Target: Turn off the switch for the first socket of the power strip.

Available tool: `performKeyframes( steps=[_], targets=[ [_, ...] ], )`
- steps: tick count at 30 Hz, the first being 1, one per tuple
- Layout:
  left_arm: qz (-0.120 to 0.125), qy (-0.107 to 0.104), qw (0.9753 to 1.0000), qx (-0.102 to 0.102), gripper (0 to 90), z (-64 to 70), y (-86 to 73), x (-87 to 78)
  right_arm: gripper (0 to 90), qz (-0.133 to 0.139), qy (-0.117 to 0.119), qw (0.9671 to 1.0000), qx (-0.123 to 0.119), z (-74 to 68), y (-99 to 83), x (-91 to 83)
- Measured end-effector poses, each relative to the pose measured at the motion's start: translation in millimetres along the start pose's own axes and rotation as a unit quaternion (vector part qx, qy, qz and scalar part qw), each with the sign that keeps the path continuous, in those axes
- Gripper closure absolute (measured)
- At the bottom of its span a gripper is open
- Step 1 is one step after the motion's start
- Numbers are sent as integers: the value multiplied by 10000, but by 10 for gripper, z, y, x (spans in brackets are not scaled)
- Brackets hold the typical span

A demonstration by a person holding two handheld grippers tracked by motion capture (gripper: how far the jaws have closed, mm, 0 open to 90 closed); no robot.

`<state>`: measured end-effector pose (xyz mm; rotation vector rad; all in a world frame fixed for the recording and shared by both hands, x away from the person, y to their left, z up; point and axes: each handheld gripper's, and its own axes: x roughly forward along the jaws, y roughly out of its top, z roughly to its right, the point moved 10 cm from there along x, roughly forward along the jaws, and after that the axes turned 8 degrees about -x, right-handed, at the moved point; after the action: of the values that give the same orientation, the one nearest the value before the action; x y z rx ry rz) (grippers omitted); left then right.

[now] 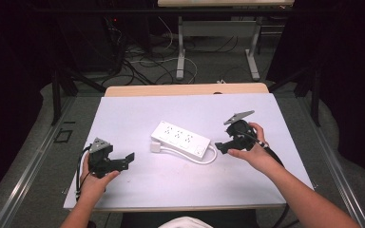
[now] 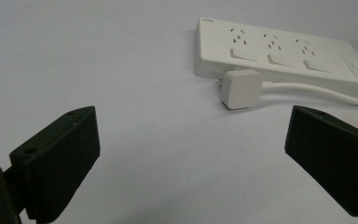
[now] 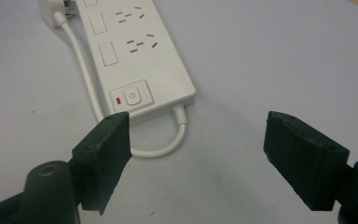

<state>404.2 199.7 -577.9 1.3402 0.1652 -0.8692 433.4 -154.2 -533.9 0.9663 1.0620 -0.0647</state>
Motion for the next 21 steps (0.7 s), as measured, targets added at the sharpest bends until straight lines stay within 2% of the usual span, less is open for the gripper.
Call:
performKeyframes(
  steps=[1,2,5,11,17,18,19,21],
  targets=[
    [9,0,10000,-1,31,1,1,1,228,41,23,10000,14,-7,10,16],
    [-1,-2,10000,3,31,1,1,0,232,-65,43,10000,-10,-5,-1,17],
    [1,-3,10000,7,31,2,1,-1,235,-134,111,9998,53,-28,2,32],
    [0,-1,10000,10,32,1,0,0,246,-213,140,9997,-45,-58,32,107],
    [-15,2,10000,17,32,1,-6,7,265,-241,303,9992,-63,-141,84,186],
    [-16,-1,10000,16,32,2,-6,8,272,-332,349,9988,-77,-157,86,184],
    [-18,-1,10000,23,31,1,-6,9,273,-202,315,9993,-53,-166,119,218],
    [-19,1,10000,30,31,1,-6,9,274,-228,359,9990,-113,-191,143,244]
  ],
)
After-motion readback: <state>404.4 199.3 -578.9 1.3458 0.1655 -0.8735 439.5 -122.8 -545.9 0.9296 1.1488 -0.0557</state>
